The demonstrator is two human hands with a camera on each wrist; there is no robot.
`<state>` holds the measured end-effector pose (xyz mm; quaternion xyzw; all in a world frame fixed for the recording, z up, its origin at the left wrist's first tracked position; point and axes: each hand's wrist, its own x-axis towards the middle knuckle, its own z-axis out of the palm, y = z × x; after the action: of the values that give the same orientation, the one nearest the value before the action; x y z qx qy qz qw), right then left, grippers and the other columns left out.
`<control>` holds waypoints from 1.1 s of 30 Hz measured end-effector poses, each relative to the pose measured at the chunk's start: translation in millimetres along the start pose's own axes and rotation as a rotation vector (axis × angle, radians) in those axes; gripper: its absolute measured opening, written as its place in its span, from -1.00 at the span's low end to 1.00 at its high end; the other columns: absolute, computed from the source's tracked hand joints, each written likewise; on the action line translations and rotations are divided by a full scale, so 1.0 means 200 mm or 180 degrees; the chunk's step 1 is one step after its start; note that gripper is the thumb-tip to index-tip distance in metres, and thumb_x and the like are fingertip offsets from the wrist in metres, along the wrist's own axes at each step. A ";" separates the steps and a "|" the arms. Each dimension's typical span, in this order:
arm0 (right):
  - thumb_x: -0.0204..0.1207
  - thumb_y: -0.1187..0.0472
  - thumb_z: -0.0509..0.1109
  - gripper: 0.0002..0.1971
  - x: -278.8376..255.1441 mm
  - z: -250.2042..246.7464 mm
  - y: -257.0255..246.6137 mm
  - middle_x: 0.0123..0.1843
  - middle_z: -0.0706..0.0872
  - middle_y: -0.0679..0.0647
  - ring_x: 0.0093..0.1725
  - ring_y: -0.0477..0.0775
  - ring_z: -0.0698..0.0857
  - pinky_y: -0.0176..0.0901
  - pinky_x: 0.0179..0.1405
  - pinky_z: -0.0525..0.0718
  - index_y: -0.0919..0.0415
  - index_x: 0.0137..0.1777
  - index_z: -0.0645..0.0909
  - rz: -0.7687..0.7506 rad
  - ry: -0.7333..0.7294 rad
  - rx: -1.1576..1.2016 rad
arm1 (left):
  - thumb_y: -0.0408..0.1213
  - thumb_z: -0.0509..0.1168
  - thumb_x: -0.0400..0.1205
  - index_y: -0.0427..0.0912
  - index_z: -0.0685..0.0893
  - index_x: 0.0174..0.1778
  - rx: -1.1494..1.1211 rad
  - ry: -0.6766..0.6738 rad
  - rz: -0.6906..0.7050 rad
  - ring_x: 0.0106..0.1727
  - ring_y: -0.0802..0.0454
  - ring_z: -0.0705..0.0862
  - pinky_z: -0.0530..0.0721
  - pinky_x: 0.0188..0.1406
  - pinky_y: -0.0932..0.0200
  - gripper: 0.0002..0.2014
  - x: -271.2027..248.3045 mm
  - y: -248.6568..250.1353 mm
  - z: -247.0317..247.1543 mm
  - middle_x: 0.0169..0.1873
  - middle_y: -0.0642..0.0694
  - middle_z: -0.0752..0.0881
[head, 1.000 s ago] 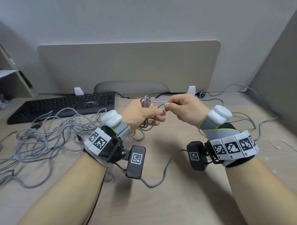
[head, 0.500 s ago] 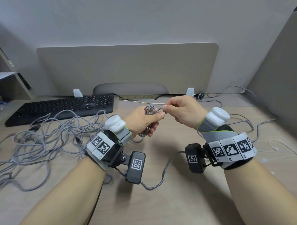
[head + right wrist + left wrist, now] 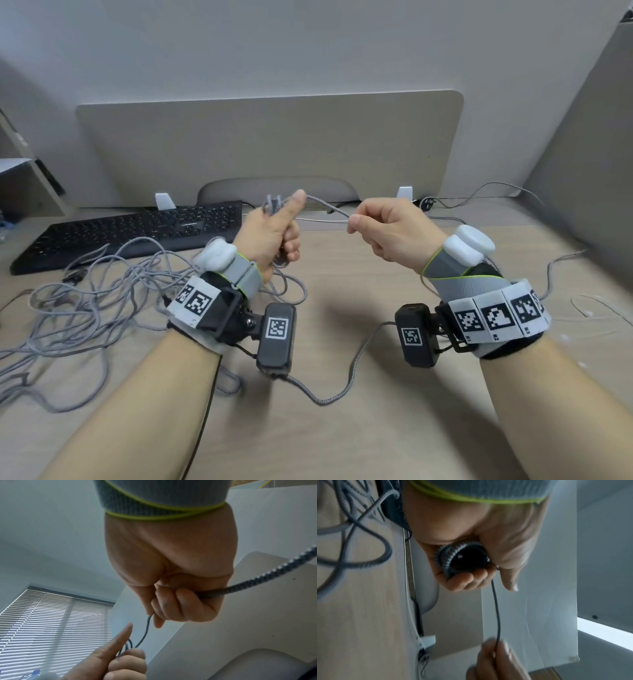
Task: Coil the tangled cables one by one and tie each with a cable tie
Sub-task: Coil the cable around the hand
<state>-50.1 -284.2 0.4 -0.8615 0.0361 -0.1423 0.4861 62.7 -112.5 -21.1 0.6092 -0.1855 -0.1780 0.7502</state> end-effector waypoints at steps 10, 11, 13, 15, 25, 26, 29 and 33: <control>0.64 0.24 0.37 -0.79 -0.05 0.15 -0.08 -0.58 0.50 -0.18 -0.56 -0.16 0.39 -0.35 -0.46 0.36 0.25 -0.21 0.73 -0.0419 -0.0540 -0.0356 | 0.30 0.43 0.42 -0.02 0.33 -0.47 -0.0343 -0.0144 -0.0321 -0.60 0.06 0.35 0.31 -0.47 0.17 -0.46 -0.03 -0.08 0.13 -0.61 0.00 0.35; 0.62 0.23 0.39 -0.79 -0.05 0.17 -0.07 -0.55 0.49 -0.14 -0.54 -0.15 0.39 -0.32 -0.45 0.36 0.27 -0.21 0.72 -0.0417 -0.0572 -0.0418 | 0.18 0.46 0.44 -0.01 0.31 -0.47 -0.0375 -0.0141 -0.0297 -0.58 0.06 0.32 0.27 -0.48 0.18 -0.50 -0.03 -0.07 0.13 -0.58 0.00 0.33; 0.59 0.19 0.42 -0.79 -0.05 0.21 -0.06 -0.53 0.43 -0.09 -0.53 -0.12 0.36 -0.28 -0.47 0.34 0.19 -0.28 0.71 -0.0399 -0.0591 -0.0525 | -0.17 0.49 0.51 0.00 0.32 -0.47 -0.0394 -0.0040 -0.0199 -0.56 0.07 0.32 0.28 -0.48 0.19 -0.57 -0.02 -0.07 0.12 -0.57 0.01 0.31; 0.58 0.19 0.43 -0.77 -0.05 0.22 -0.05 -0.55 0.39 -0.10 -0.53 -0.11 0.34 -0.27 -0.50 0.31 0.10 -0.33 0.68 -0.0373 -0.0601 -0.0583 | -0.40 0.43 0.57 -0.07 0.36 -0.48 -0.0421 0.0026 -0.0029 -0.57 0.08 0.40 0.35 -0.51 0.22 -0.58 -0.01 -0.07 0.11 -0.60 0.00 0.36; 0.64 -0.01 0.33 -0.69 -0.03 0.11 0.01 -0.51 0.40 -0.06 -0.45 0.05 0.39 -0.20 -0.45 0.35 0.13 -0.24 0.74 0.0078 -0.0497 -0.0726 | -0.34 0.37 0.65 0.00 0.41 -0.41 -0.0995 0.0296 0.0078 -0.68 0.18 0.18 0.37 -0.56 0.28 -0.63 0.04 0.11 -0.11 -0.66 0.11 0.20; 0.64 -0.01 0.34 -0.68 -0.02 0.10 0.02 -0.51 0.41 -0.07 -0.45 0.06 0.39 -0.20 -0.45 0.35 0.13 -0.24 0.74 0.0132 -0.0470 -0.0740 | -0.34 0.38 0.64 0.00 0.40 -0.41 -0.0958 0.0292 0.0053 -0.68 0.18 0.18 0.36 -0.58 0.29 -0.63 0.04 0.13 -0.13 -0.67 0.11 0.20; 0.63 0.00 0.35 -0.69 -0.01 0.07 0.04 -0.52 0.41 -0.09 -0.44 0.06 0.39 -0.18 -0.40 0.36 0.12 -0.27 0.73 0.0215 -0.0364 -0.0687 | -0.30 0.39 0.64 0.01 0.31 -0.46 -0.0658 0.0245 -0.0010 -0.68 0.17 0.16 0.34 -0.62 0.31 -0.56 0.04 0.13 -0.14 -0.69 0.11 0.18; 0.62 0.04 0.37 -0.72 -0.01 0.06 0.03 -0.50 0.43 -0.04 -0.45 0.05 0.40 -0.19 -0.42 0.37 0.12 -0.28 0.72 0.0153 -0.0233 -0.0756 | -0.25 0.51 0.53 -0.04 0.44 -0.51 0.0205 0.0054 0.0127 -0.69 0.09 0.29 0.34 -0.61 0.25 -0.60 0.00 0.08 -0.04 -0.70 0.05 0.33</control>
<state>-47.9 -276.2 -11.3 -0.9165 0.0555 -0.0938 0.3850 67.7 -101.9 -7.4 0.6306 -0.1969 -0.1518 0.7352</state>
